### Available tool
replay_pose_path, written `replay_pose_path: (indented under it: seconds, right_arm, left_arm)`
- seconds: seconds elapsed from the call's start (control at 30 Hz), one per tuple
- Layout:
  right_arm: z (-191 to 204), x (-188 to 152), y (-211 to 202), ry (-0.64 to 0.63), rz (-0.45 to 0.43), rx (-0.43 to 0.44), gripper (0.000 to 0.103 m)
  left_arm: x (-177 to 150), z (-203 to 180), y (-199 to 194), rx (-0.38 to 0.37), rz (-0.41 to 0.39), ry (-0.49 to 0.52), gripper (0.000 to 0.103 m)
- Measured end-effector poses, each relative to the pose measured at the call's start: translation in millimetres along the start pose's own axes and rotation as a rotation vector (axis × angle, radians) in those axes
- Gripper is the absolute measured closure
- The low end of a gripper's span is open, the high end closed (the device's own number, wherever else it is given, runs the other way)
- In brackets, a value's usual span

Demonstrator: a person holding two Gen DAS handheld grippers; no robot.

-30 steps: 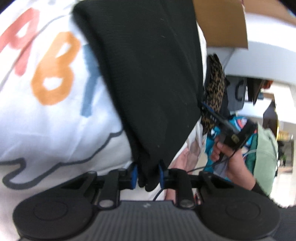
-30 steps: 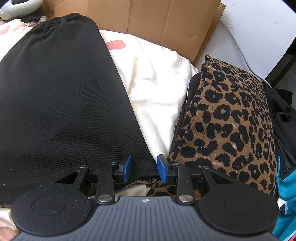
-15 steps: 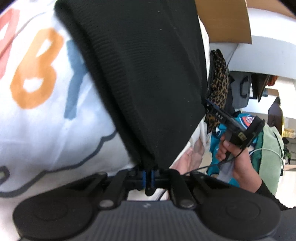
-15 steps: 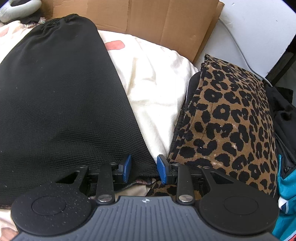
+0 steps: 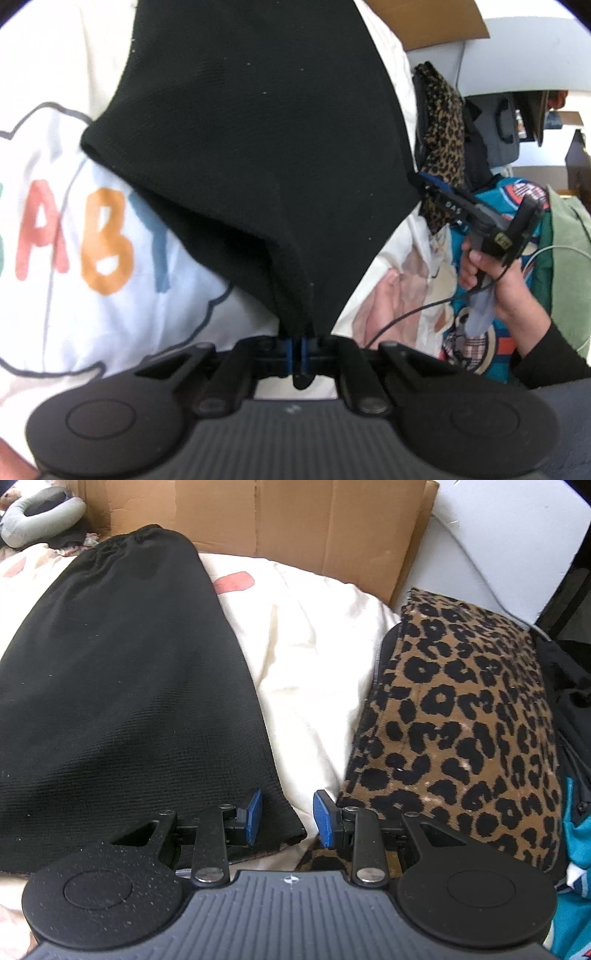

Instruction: Fold clothes

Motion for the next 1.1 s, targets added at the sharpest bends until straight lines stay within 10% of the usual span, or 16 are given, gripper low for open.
replay_pose_path:
  seconds: [0.5, 0.67, 1.1]
  right_arm:
    - [37.1, -0.5, 15.0, 0.016, 0.125, 0.211, 0.067]
    - [40.0, 3.0, 12.6, 0.044, 0.129, 0.256, 0.097]
    - [63.0, -2.3, -34.1, 0.205, 0.179, 0.433, 0.100]
  left_arm:
    - [-4.7, 27.3, -19.5, 0.161, 0.016, -0.023, 0.099]
    - [0.4, 24.9, -24.7, 0.190, 0.012, -0.017, 0.099]
    - [4.1, 21.5, -102.0, 0.277, -0.051, -0.030, 0.099]
Point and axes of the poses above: each gripper's, at about its wrist camera, not at the fingertips, and y roughly the way its jaws point, z to its left, x to its top, the point moved 9 cm from there along y, roughly the way its jaws point, and after that the axes turned 15 degrees about y, right-handed, at the moved point
